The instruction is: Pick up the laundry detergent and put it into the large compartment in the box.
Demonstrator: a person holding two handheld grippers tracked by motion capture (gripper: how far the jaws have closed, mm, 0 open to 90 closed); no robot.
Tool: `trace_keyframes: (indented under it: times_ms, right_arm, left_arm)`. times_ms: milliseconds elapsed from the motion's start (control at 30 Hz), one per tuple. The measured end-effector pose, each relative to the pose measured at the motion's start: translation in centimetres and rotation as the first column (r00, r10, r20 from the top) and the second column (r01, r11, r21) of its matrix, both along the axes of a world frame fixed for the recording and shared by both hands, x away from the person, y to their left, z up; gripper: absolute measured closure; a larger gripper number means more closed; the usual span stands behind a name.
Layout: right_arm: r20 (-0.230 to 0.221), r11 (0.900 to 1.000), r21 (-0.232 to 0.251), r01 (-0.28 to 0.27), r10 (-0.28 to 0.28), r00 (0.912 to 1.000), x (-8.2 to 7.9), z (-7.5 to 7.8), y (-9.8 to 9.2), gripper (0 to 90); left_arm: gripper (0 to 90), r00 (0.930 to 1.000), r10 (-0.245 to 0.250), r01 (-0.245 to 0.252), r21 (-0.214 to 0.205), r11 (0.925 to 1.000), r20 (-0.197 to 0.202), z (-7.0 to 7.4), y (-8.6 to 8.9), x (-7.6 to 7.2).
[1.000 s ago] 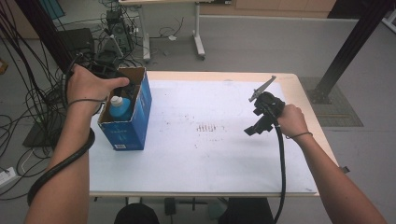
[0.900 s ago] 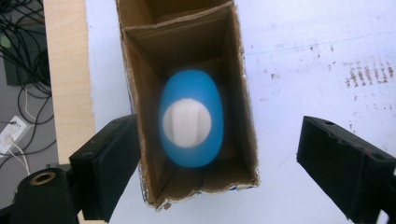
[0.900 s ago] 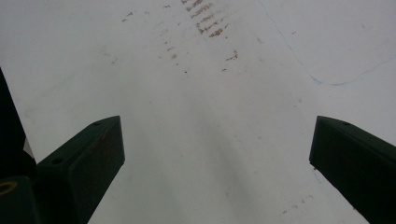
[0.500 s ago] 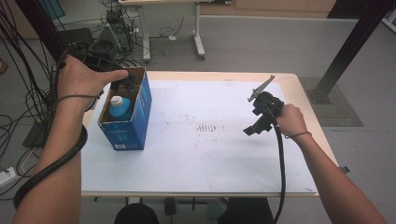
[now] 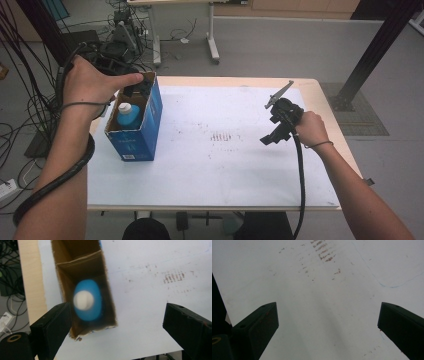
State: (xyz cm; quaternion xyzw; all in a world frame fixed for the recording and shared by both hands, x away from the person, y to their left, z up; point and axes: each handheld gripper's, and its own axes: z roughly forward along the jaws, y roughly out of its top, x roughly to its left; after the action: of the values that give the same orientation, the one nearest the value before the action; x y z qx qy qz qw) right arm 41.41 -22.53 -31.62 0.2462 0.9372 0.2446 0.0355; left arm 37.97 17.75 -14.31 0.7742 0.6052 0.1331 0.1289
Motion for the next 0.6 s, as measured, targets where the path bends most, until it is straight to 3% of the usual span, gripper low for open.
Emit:
trace_keyframes:
  times_ms: [300, 600]
  right_arm:
    - [-0.003, 1.0, 0.004, 0.007, -0.007, 1.0, -0.1, 0.1, -0.2, 3.1]
    - [0.009, 0.9998, 0.002, 0.019, -0.019, 0.9998, -0.2, 0.7, -0.6, 3.1]
  left_arm:
    - [9.0, 0.9971, -0.075, 0.074, -0.039, 0.9965, -0.013, -0.7, -2.8, -0.2]
    - [9.1, 0.9806, -0.184, 0.179, -0.064, 0.9817, -0.069, -2.6, -6.6, -0.5]
